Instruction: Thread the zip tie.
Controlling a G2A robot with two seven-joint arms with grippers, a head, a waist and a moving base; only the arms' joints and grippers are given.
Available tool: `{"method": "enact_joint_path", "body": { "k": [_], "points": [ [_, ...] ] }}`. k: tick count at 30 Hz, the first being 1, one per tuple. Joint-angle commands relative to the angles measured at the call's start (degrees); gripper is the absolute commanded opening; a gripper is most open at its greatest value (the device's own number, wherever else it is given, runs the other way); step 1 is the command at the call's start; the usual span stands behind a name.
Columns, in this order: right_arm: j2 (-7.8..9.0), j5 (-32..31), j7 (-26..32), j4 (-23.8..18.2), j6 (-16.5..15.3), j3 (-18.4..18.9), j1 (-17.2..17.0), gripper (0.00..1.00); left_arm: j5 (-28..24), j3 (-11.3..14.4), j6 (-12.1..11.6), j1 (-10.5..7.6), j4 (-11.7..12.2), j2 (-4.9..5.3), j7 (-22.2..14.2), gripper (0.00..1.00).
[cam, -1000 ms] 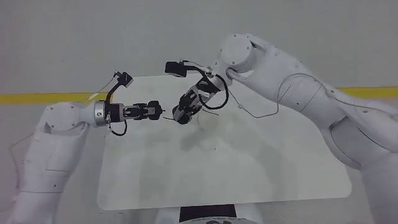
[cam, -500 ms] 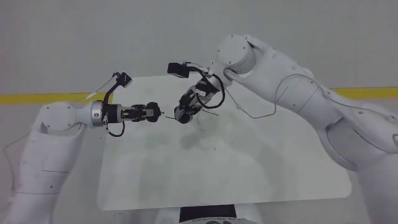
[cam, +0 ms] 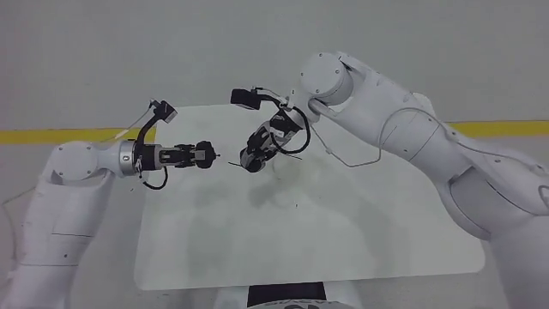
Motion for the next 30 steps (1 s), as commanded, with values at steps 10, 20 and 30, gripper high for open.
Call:
{"method": "enact_joint_path", "body": {
  "k": [10,20,30],
  "points": [
    [0.16,-1.1,-1.8,-1.0,0.1,0.9,-1.4,0.00,0.0,0.3,0.0,-0.01,0.3,0.68,0.0,0.00],
    [0.26,-3.7,-1.5,-2.5,0.5,3.3,-2.9,0.00,0.0,0.3,0.0,-0.01,0.3,0.68,0.0,0.00],
    [-0.69,-5.4,-1.5,-2.0,-0.1,4.8,-3.6,0.00,0.0,0.3,0.0,-0.01,0.3,0.68,0.0,0.00]
  ]
}}
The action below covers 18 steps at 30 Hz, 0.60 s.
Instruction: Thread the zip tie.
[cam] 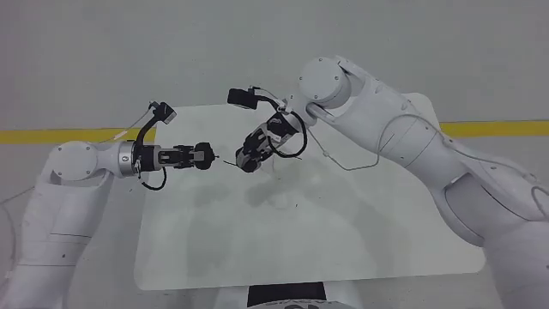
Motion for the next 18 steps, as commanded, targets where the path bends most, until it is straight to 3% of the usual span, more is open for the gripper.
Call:
{"method": "enact_joint_path", "body": {
  "k": [1,18],
  "points": [
    [-0.20,-0.3,0.0,0.2,0.0,0.2,-0.1,0.00,0.0,0.0,0.0,0.00,0.0,0.00,0.0,0.00],
    [-1.98,-2.5,0.3,1.9,-0.4,2.1,-1.1,0.00,0.0,0.0,0.0,0.00,0.0,0.00,0.0,0.00]
  ]
}}
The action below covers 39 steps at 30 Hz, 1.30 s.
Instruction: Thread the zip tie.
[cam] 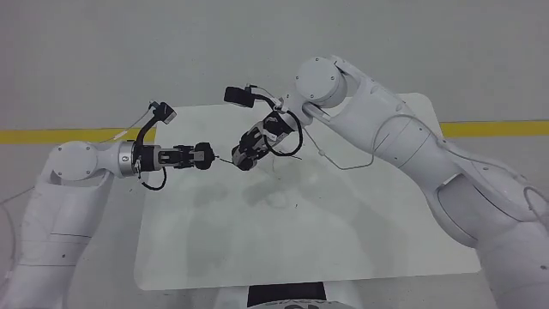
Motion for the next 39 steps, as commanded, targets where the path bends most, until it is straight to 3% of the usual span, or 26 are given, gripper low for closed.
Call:
{"method": "enact_joint_path", "body": {
  "k": [1,39],
  "points": [
    [-0.16,-0.4,0.1,0.2,0.0,0.2,-0.1,0.00,0.0,0.0,0.0,0.00,0.0,0.00,0.0,0.00],
    [-1.86,-5.5,2.6,1.2,0.5,4.3,-1.9,0.00,0.0,0.0,0.0,0.00,0.0,0.00,0.0,0.00]
  ]
}}
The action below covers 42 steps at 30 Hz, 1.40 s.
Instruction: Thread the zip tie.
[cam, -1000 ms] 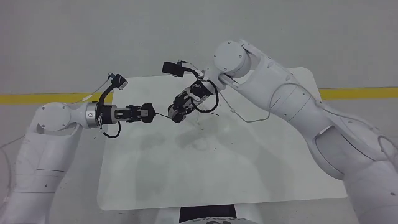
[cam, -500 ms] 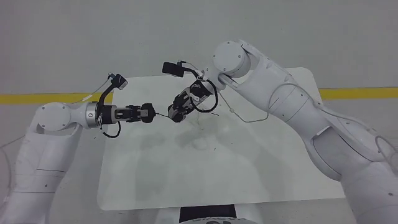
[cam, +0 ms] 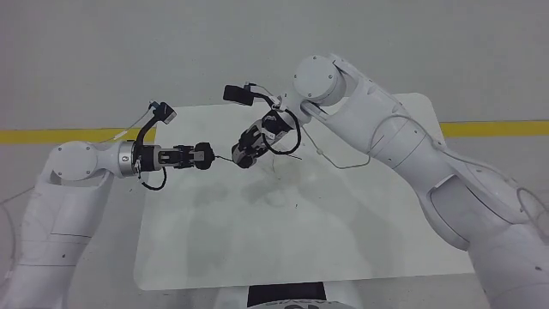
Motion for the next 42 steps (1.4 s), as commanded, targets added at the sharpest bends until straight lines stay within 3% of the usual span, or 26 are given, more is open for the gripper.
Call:
{"method": "enact_joint_path", "body": {
  "k": [1,42],
  "points": [
    [-0.03,-0.2,0.2,0.0,0.1,0.2,-0.1,0.00,0.0,0.0,0.0,0.00,0.0,0.00,0.0,0.00],
    [-1.62,-2.2,1.7,1.8,-0.6,2.5,-1.6,0.00,0.0,0.0,0.0,0.00,0.0,0.00,0.0,0.00]
  ]
}}
